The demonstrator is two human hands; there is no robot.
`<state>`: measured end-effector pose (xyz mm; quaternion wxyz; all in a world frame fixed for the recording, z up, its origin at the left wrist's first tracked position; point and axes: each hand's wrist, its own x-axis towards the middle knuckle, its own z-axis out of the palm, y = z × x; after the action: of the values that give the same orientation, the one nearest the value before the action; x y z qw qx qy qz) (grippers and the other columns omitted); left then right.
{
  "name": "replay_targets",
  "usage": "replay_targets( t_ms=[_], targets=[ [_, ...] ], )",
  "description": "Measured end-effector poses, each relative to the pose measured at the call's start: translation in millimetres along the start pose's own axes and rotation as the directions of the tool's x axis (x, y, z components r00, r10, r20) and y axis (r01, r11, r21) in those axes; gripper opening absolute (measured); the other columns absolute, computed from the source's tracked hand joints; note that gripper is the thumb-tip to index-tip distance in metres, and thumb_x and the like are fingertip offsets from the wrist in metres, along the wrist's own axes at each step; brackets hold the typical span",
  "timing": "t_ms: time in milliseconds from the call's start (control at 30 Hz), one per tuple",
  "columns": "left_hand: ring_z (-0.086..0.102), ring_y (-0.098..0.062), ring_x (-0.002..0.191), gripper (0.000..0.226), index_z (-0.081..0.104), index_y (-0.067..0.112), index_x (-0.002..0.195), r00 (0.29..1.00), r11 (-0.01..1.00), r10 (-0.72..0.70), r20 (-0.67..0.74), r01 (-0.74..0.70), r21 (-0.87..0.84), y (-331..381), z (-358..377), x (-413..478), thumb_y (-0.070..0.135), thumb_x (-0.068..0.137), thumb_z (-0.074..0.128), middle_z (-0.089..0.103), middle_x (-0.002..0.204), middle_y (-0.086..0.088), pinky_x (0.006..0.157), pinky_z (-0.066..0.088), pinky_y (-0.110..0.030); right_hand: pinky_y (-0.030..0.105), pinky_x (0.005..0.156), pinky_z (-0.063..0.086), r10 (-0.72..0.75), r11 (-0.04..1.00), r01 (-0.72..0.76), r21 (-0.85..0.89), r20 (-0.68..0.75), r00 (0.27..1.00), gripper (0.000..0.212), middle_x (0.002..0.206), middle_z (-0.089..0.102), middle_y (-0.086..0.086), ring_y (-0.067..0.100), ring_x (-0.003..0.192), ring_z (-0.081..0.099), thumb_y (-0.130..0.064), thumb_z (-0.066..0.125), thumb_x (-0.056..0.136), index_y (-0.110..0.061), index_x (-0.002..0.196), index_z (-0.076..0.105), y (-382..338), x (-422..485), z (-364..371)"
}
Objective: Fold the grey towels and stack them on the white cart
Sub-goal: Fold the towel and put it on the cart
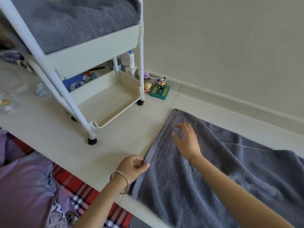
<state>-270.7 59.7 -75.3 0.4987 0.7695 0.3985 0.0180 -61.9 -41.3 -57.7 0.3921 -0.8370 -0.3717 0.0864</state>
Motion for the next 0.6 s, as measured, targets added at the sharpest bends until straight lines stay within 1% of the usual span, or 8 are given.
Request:
replay_targets(
  t_ms=[67, 133, 167, 267, 400, 467, 533, 600],
  targets=[
    [0.064, -0.009, 0.085, 0.030, 0.062, 0.019, 0.090, 0.996, 0.999, -0.032, 0.088, 0.034, -0.016, -9.3, -3.4, -13.7, 0.035, 0.072, 0.078, 0.066, 0.084, 0.010, 0.087, 0.052, -0.029, 0.039, 0.098, 0.041, -0.014, 0.999, 0.013, 0.047, 0.030, 0.999, 0.018, 0.108, 0.054, -0.006, 0.017, 0.107, 0.052, -0.013, 0.062, 0.087, -0.017, 0.104, 0.058, 2.5, -42.1, 4.2],
    [0.055, -0.012, 0.065, 0.036, 0.058, 0.011, 0.073, 0.991, 0.998, -0.004, 0.135, -0.005, 0.065, -12.4, -3.0, -24.6, 0.042, 0.071, 0.077, 0.057, 0.068, 0.006, 0.069, 0.049, -0.032, 0.038, 0.093, 0.043, -0.021, 0.999, 0.019, 0.033, 0.042, 0.999, 0.019, 0.107, 0.054, -0.007, 0.016, 0.103, 0.052, -0.010, 0.062, 0.085, -0.017, 0.103, 0.058, 7.5, -75.0, 8.7],
    [0.044, -0.013, 0.056, 0.041, 0.048, 0.012, 0.062, 0.992, 0.993, 0.016, 0.125, -0.030, 0.111, -10.4, -2.2, -26.6, 0.040, 0.075, 0.074, 0.045, 0.057, 0.003, 0.057, 0.039, -0.030, 0.035, 0.092, 0.042, -0.028, 1.000, 0.027, 0.011, 0.046, 0.999, 0.020, 0.109, 0.054, -0.007, 0.016, 0.103, 0.052, -0.010, 0.062, 0.085, -0.017, 0.103, 0.058, 9.6, -85.0, 10.0],
    [0.028, -0.013, 0.049, 0.048, 0.030, 0.018, 0.056, 0.998, 0.976, 0.070, -0.001, -0.068, 0.207, -4.2, -0.7, -32.8, 0.031, 0.085, 0.066, 0.028, 0.052, 0.003, 0.051, 0.022, -0.028, 0.032, 0.093, 0.039, -0.031, 0.999, 0.032, -0.016, 0.030, 0.999, 0.020, 0.111, 0.055, -0.006, 0.017, 0.105, 0.052, -0.010, 0.062, 0.085, -0.018, 0.102, 0.060, 8.2, -105.8, 6.0],
    [0.031, -0.013, 0.051, 0.042, 0.032, 0.015, 0.061, 0.999, 0.959, -0.013, -0.044, 0.025, 0.282, -5.4, 0.5, -35.8, 0.027, 0.090, 0.060, 0.033, 0.056, 0.001, 0.049, 0.023, -0.027, 0.033, 0.095, 0.039, 0.004, 0.998, 0.001, -0.066, 0.074, 0.997, 0.015, 0.110, 0.055, -0.006, 0.017, 0.105, 0.052, -0.012, 0.060, 0.087, -0.018, 0.102, 0.059, 7.6, -125.0, -5.1],
    [0.041, -0.017, 0.058, 0.033, 0.038, 0.012, 0.069, 0.998, 0.942, -0.018, -0.057, 0.036, 0.334, 0.5, 2.5, -38.3, 0.027, 0.092, 0.057, 0.041, 0.064, -0.001, 0.055, 0.030, -0.029, 0.036, 0.096, 0.041, 0.012, 0.996, -0.003, -0.093, 0.104, 0.995, 0.015, 0.112, 0.056, -0.003, 0.020, 0.107, 0.052, -0.013, 0.060, 0.087, -0.016, 0.102, 0.060, 11.3, -134.8, -11.1],
    [0.055, -0.024, 0.079, 0.018, 0.044, 0.011, 0.091, 0.995, 0.877, 0.004, -0.100, 0.044, 0.479, 14.1, 7.2, -44.7, 0.026, 0.094, 0.054, 0.052, 0.085, -0.003, 0.064, 0.037, -0.031, 0.038, 0.096, 0.042, 0.027, 0.995, -0.018, -0.094, 0.101, 0.995, 0.016, 0.112, 0.057, -0.001, 0.022, 0.107, 0.053, -0.013, 0.062, 0.087, -0.016, 0.102, 0.061, 16.8, -144.1, -20.0],
    [0.054, -0.026, 0.105, 0.030, 0.041, 0.013, 0.117, 0.983, 0.762, 0.119, -0.141, 0.001, 0.648, 25.2, 17.3, -48.2, 0.025, 0.093, 0.053, 0.050, 0.114, -0.005, 0.073, 0.042, -0.032, 0.037, 0.094, 0.043, 0.053, 0.996, -0.048, -0.078, 0.070, 0.996, 0.017, 0.109, 0.056, -0.003, 0.020, 0.105, 0.054, -0.014, 0.064, 0.086, -0.015, 0.102, 0.061, 23.3, -150.9, -31.1]
  ],
)
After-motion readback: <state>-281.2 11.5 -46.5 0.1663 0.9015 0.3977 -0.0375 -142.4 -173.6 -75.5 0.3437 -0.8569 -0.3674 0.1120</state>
